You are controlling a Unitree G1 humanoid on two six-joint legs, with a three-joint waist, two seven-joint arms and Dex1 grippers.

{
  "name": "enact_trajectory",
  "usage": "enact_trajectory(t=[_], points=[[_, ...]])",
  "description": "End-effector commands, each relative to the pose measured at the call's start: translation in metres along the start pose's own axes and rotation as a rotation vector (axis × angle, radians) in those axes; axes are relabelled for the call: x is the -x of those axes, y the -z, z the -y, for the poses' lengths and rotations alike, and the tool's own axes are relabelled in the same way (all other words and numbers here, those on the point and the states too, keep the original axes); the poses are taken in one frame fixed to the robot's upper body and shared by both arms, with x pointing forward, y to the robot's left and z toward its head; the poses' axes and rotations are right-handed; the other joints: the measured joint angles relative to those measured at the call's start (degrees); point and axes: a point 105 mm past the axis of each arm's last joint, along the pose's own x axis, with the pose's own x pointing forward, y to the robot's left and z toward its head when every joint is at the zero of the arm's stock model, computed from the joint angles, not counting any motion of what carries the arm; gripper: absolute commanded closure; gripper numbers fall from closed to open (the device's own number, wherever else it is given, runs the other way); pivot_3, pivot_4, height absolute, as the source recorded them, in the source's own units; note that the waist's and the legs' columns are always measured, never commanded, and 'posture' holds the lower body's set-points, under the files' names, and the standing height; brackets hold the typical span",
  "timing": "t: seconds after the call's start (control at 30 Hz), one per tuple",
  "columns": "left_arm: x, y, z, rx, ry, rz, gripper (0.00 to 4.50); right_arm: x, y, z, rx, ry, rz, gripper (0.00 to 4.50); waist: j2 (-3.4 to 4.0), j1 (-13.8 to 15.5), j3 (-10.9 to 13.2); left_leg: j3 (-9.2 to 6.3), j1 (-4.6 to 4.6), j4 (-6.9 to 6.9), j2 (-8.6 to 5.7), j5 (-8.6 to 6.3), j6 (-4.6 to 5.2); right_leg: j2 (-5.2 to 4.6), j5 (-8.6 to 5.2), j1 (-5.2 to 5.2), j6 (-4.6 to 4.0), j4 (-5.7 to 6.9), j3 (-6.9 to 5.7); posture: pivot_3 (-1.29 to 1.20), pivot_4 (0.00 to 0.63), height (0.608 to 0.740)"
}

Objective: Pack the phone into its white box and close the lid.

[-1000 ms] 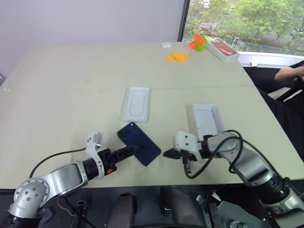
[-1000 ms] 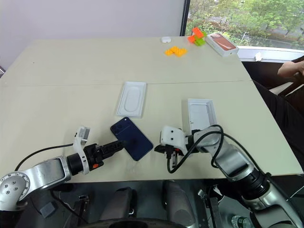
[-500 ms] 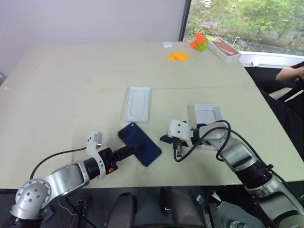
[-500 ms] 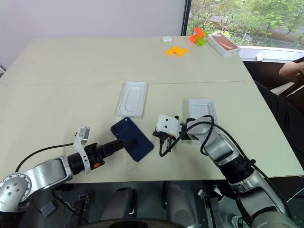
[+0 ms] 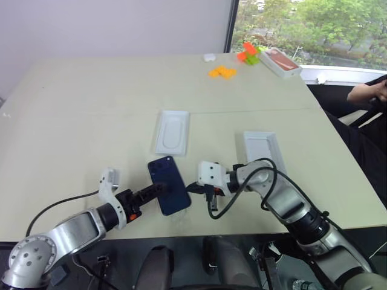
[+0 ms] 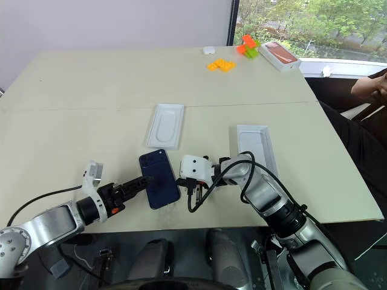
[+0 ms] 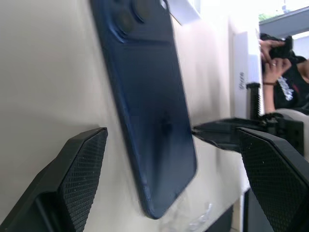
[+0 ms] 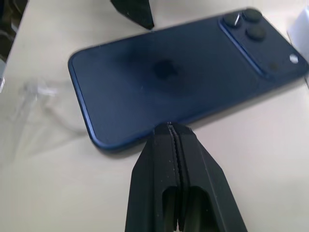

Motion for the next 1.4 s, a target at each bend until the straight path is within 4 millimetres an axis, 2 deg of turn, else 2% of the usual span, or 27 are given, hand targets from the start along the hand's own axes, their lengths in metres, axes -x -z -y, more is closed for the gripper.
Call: enact_trajectory(t=[0.03, 0.17, 0.37, 0.53, 0.8, 1.4], points=[[0.010, -0.008, -0.011, -0.015, -0.057, 0.026, 0.00, 0.004, -0.010, 0.009, 0.050, 0.032, 0.017, 4.45, 0.00, -0.02, 0.00, 0.01, -0.01, 0.00, -0.01, 0.00, 0.00, -0.02, 0.00, 0.00, 0.00, -0.01, 0.00, 0.00, 0.150, 0.733], [0.013, -0.009, -0.014, -0.020, -0.078, 0.012, 0.00, 0.004, -0.005, 0.022, 0.050, 0.090, -0.003, 4.45, 0.01, 0.00, 0.01, 0.02, -0.03, 0.00, -0.03, 0.00, 0.00, -0.05, 0.00, -0.02, 0.00, -0.02, 0.01, 0.00, 0.150, 0.733], [0.005, -0.001, -0.008, 0.044, -0.050, -0.052, 0.00, -0.004, -0.005, 0.025, 0.052, 0.093, 0.000, 4.45, 0.04, 0.10, 0.03, 0.01, -0.04, 0.00, -0.03, 0.00, 0.00, -0.05, 0.00, -0.02, 0.00, -0.02, 0.01, 0.00, 0.150, 0.733], [-0.004, 0.013, -0.005, 0.101, -0.027, -0.088, 0.00, -0.008, -0.008, 0.021, 0.062, 0.076, 0.011, 4.45, 0.05, 0.26, 0.02, 0.02, -0.03, 0.00, -0.08, 0.00, 0.00, -0.12, 0.00, 0.03, 0.00, -0.03, 0.01, 0.00, 0.150, 0.733], [-0.012, 0.021, 0.003, 0.111, 0.002, -0.115, 0.00, -0.014, -0.015, 0.011, 0.076, 0.037, 0.035, 4.45, 0.04, 0.33, -0.01, 0.02, -0.03, 0.00, -0.17, 0.00, 0.00, -0.22, 0.00, 0.05, 0.00, -0.03, 0.03, 0.00, 0.150, 0.733], [-0.017, 0.025, 0.034, 0.098, 0.154, -0.100, 0.00, -0.024, -0.015, 0.001, 0.055, 0.012, 0.049, 4.45, 0.05, 0.43, -0.03, 0.00, -0.01, 0.02, -0.23, 0.00, -0.01, -0.26, 0.00, 0.09, 0.00, -0.03, 0.02, 0.00, 0.150, 0.733]])
